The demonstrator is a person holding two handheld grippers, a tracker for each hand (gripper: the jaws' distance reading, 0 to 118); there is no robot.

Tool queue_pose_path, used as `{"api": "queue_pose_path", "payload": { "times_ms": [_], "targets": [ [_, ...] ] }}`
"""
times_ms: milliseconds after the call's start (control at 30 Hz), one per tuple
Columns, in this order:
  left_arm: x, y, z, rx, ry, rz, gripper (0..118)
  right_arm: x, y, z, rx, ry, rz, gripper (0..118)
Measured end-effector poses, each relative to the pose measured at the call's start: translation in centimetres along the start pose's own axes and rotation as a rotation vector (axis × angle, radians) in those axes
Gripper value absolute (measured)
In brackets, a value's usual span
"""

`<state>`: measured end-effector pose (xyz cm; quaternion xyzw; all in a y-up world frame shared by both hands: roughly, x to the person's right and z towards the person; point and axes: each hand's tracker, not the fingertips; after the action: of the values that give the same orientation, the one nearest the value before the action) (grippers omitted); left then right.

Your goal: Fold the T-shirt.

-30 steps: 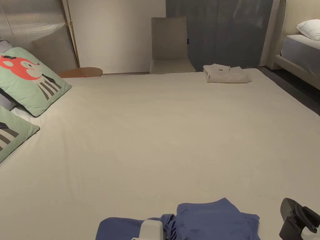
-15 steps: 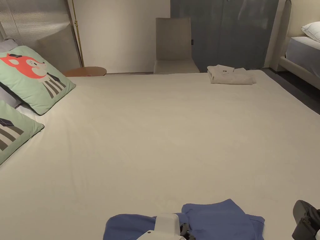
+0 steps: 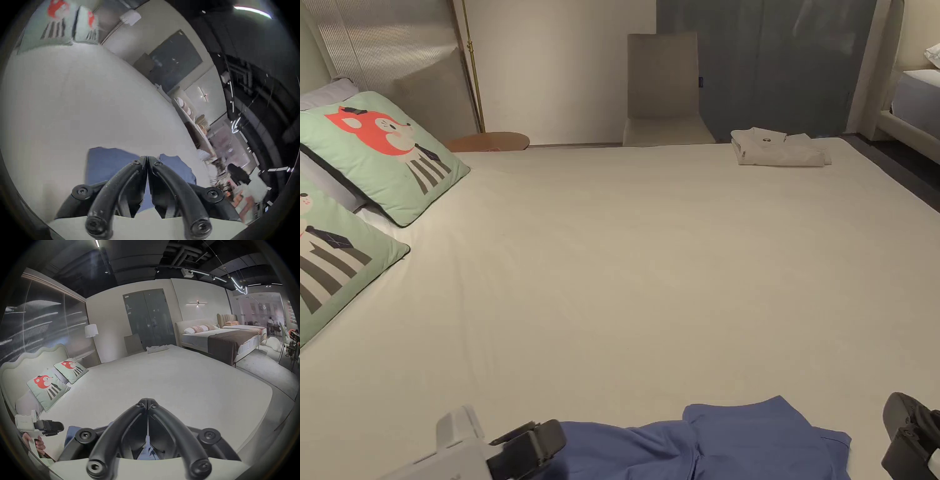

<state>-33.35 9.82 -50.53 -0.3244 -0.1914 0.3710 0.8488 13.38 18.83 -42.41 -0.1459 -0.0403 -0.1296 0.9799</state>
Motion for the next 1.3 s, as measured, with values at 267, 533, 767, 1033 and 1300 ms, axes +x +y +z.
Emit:
{"api": "queue_pose_path", "payload": {
  "times_ms": [267,533,767,1033,1300],
  "targets": [
    [-6.1,-0.4,-0.4,-0.092,-0.034,0.178,110,-1.0,-0.2,0.2,-0.01,0.023,0.022,1],
    [-6.5,-2.5,-3.9,-0.138,-0.121,0.342,60,-1.1,0.1,0.7,-0.003,0.014,0.024,1],
    [-7.0,-2.3,-2.1,-0.097,-0.042,0.377,10,-1.4,0.0,0.8,-0.007,0.021,0.037,1],
    [-8.6,0.2,6.7,0.089,0.018,0.397,9,-2.0,0.1,0.6,0.0,0.032,0.063,1],
    [-3.9,1.6,8.8,0.102,0.015,0.286,9,-3.4,-0.7,-0.1,-0.023,0.076,0.066,1]
  ]
}}
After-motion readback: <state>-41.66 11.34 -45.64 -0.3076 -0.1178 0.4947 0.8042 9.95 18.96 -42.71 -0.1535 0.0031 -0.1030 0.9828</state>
